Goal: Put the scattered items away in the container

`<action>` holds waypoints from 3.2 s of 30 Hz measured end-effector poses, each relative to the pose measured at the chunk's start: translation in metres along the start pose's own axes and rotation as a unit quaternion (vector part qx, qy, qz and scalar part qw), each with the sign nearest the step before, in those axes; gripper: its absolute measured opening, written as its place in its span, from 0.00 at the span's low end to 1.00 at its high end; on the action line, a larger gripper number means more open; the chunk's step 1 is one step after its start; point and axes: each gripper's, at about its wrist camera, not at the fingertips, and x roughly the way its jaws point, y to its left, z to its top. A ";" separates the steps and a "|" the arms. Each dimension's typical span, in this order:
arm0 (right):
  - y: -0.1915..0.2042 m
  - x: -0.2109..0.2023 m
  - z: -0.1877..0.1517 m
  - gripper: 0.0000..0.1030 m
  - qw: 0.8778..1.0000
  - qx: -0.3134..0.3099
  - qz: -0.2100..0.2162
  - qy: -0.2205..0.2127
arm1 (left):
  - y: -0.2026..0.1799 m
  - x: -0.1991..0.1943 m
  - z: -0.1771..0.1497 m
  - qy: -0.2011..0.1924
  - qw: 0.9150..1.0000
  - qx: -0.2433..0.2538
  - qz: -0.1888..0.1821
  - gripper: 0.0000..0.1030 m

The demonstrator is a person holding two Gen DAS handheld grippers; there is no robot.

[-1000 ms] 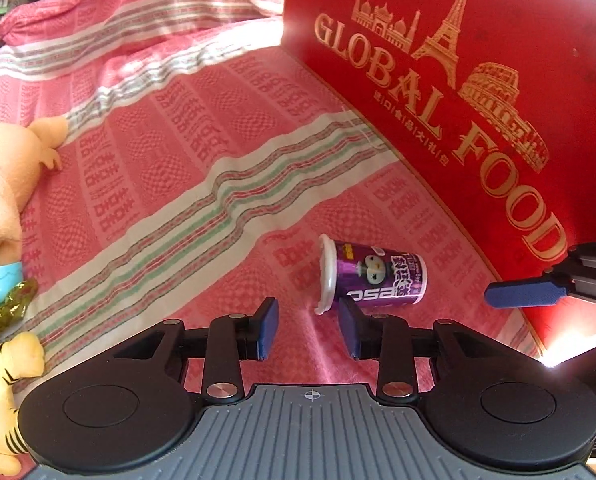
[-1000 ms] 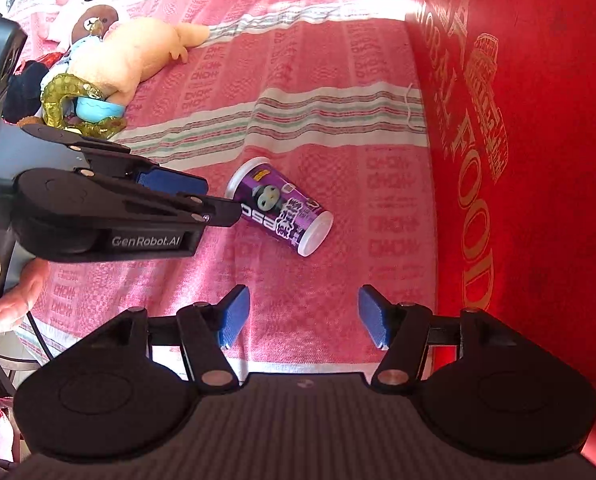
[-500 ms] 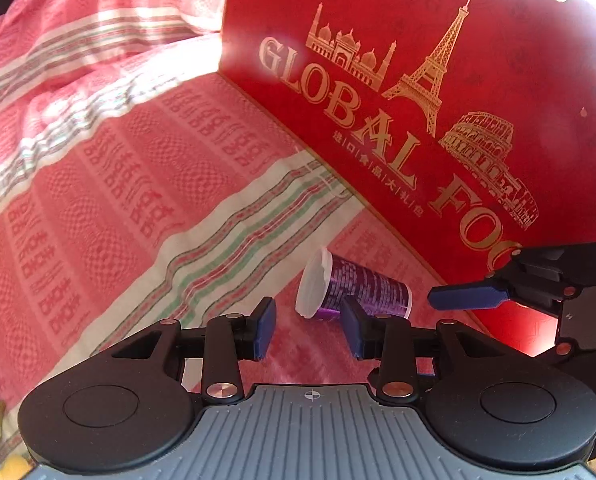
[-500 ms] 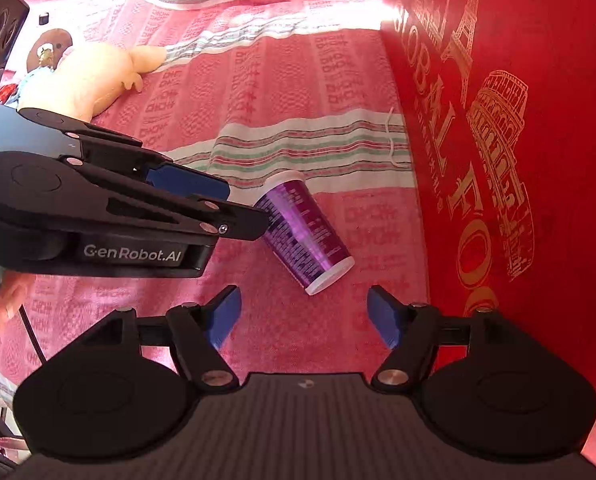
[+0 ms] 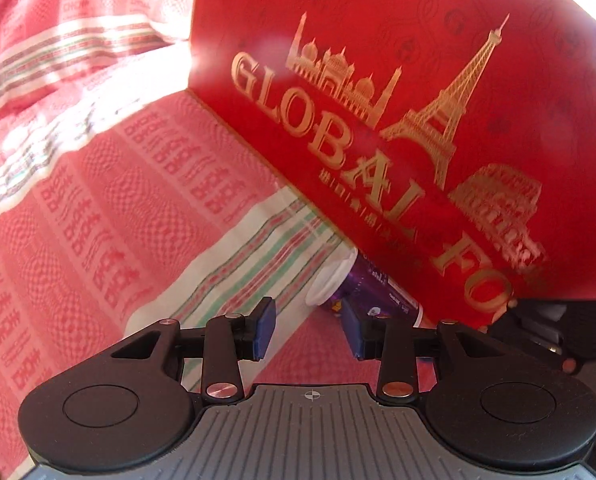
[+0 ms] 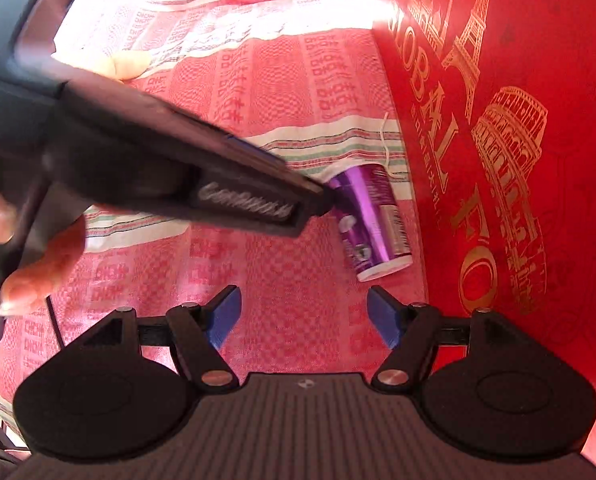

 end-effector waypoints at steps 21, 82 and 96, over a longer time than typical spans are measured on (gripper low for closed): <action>0.019 -0.015 0.000 0.72 0.995 0.024 -0.084 -0.057 | -0.014 0.022 0.033 0.013 0.992 0.094 -0.081 0.18; 0.018 0.006 -0.004 0.55 0.999 0.017 -0.046 -0.023 | 0.005 0.016 -0.005 0.069 0.986 -0.105 -0.107 0.43; 0.013 -0.004 -0.008 0.58 0.998 0.027 -0.054 -0.033 | -0.002 0.023 0.000 0.041 0.982 -0.173 -0.065 0.02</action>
